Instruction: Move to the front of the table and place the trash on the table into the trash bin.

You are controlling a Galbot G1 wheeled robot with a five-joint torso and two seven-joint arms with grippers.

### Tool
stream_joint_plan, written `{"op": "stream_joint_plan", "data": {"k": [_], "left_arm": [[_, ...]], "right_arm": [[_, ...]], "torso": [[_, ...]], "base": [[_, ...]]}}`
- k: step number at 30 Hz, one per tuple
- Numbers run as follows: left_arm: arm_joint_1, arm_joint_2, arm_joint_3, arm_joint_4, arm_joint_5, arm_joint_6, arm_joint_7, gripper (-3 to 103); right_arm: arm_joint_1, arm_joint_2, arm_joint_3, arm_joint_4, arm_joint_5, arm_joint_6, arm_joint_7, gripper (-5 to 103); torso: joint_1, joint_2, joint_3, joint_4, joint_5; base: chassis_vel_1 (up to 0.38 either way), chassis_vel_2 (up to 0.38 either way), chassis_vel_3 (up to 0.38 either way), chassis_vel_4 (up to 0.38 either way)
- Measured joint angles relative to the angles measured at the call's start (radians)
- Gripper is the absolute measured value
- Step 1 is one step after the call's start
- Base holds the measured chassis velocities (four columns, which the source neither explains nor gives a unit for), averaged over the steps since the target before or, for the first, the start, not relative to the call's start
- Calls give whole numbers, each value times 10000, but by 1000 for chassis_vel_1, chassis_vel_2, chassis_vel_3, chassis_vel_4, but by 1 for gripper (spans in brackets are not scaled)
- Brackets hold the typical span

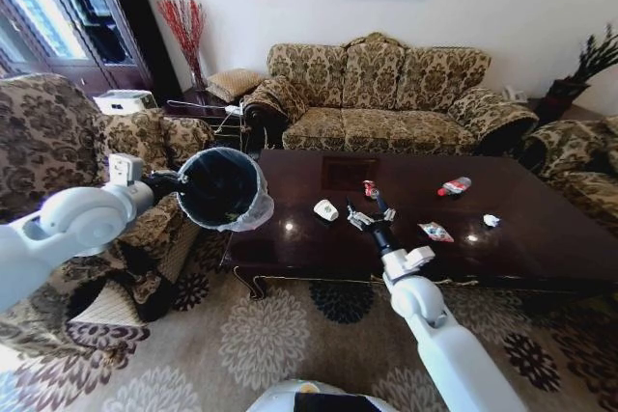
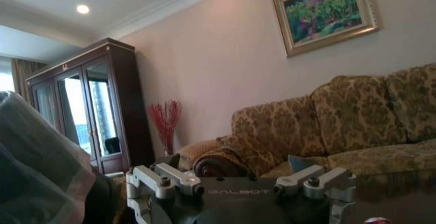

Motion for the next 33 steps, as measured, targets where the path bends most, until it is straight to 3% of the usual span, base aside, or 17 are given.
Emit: {"op": "stream_joint_plan", "data": {"k": [7,13,20,33], "left_arm": [[30,-303,-30,-540,-72,-4,-22,0],[38,-308,-29,-1051,-200,4,-53,0],[200,-306,3,-1130,-221,-1,-82,0],[324,-383,49,-819,-175,-131,10,0]], "right_arm": [[677,493,-284,-1728,-364,10,-30,100],[1531,1281,-642,-3742,-857,-281,101,100],[2693,2383,-790,-6217,-1619,-70,-179,100],[3607,2805,-994,-7468,-1796,-277,-316,98]], "torso": [[10,-3,6,-2,4],[-2,0,0,1,1],[5,-1,3,0,1],[2,0,2,0,-1]], "base": [[-73,66,65,-68],[-4,7,6,-9],[0,0,0,0],[0,0,0,0]]}}
